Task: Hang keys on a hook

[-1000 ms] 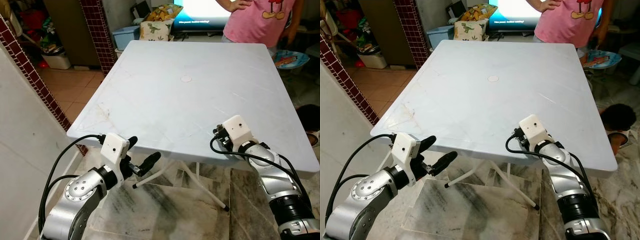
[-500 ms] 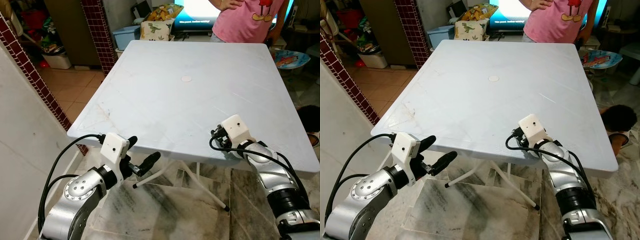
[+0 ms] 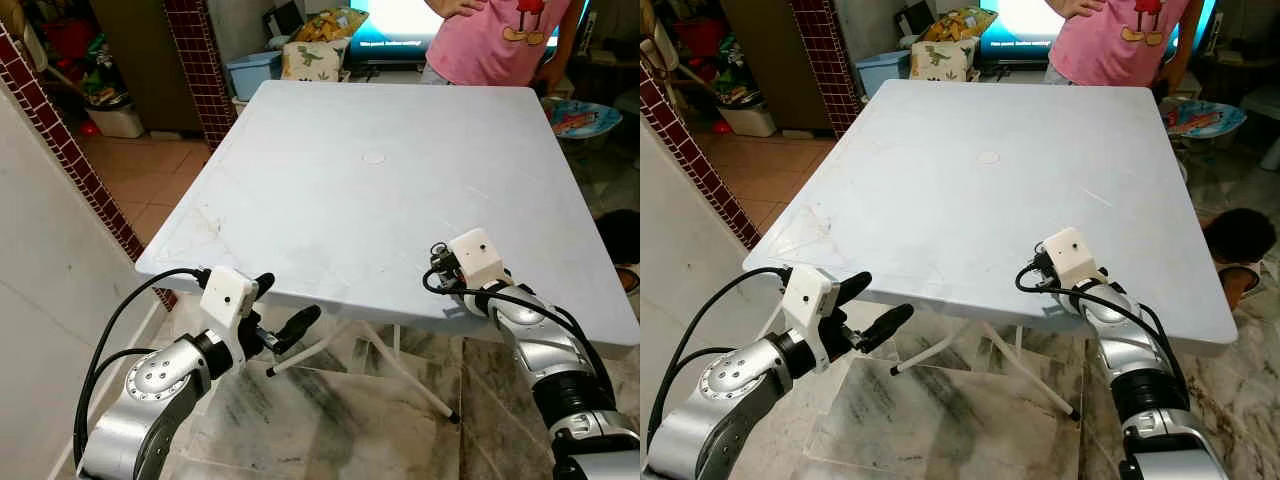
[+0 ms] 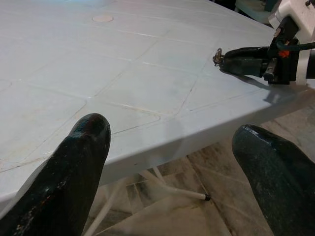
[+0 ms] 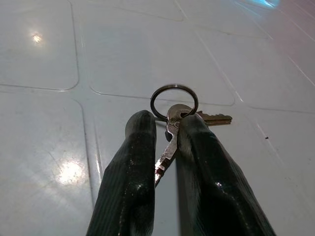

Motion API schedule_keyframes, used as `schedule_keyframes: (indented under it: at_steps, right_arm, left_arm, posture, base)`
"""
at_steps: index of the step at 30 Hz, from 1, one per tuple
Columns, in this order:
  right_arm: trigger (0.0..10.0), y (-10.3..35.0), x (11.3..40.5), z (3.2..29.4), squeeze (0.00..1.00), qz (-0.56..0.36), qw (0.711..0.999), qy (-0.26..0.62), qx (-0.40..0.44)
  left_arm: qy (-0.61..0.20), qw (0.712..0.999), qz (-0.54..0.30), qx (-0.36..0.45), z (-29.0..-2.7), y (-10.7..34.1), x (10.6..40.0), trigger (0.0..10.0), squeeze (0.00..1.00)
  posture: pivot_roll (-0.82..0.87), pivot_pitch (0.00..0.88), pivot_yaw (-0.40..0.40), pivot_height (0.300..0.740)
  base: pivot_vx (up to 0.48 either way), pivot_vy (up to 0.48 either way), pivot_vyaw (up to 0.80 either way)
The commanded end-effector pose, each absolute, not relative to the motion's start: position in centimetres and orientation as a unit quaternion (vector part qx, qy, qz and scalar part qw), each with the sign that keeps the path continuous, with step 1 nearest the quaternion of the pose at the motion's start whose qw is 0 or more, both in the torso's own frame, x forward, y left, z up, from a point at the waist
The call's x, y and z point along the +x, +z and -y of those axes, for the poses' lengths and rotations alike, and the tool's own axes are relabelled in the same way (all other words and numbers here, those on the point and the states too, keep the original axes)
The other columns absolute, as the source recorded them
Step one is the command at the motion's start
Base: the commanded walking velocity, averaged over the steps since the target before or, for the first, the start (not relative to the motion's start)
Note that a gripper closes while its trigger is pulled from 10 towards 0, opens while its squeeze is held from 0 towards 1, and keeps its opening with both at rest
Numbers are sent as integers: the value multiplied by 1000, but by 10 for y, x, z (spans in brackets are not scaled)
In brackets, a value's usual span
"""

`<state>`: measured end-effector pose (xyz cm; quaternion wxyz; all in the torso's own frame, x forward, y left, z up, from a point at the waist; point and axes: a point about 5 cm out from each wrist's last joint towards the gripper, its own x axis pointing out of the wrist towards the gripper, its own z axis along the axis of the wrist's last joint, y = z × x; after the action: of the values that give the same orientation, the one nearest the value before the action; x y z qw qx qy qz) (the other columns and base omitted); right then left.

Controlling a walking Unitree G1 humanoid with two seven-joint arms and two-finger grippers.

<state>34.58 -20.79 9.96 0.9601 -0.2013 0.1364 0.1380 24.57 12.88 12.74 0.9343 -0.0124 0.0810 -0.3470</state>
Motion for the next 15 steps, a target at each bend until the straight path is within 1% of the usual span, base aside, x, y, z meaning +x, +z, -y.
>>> schedule_keyframes:
  at_steps: [1, 15]
  right_arm:
    - [0, 99, 347, 206, 0, -139, 963, 134, -189]
    - [0, 103, 349, 203, 0, -133, 968, 119, -178]
  left_arm:
    - [-346, 935, -80, -5, -131, 130, 246, 10000, 0]
    - [-345, 935, -80, -5, -130, 129, 246, 10000, 0]
  posture:
    - [81, 39, 105, 740]
    - [79, 44, 104, 740]
  base:
    - [0, 0, 0]
    - [0, 0, 0]
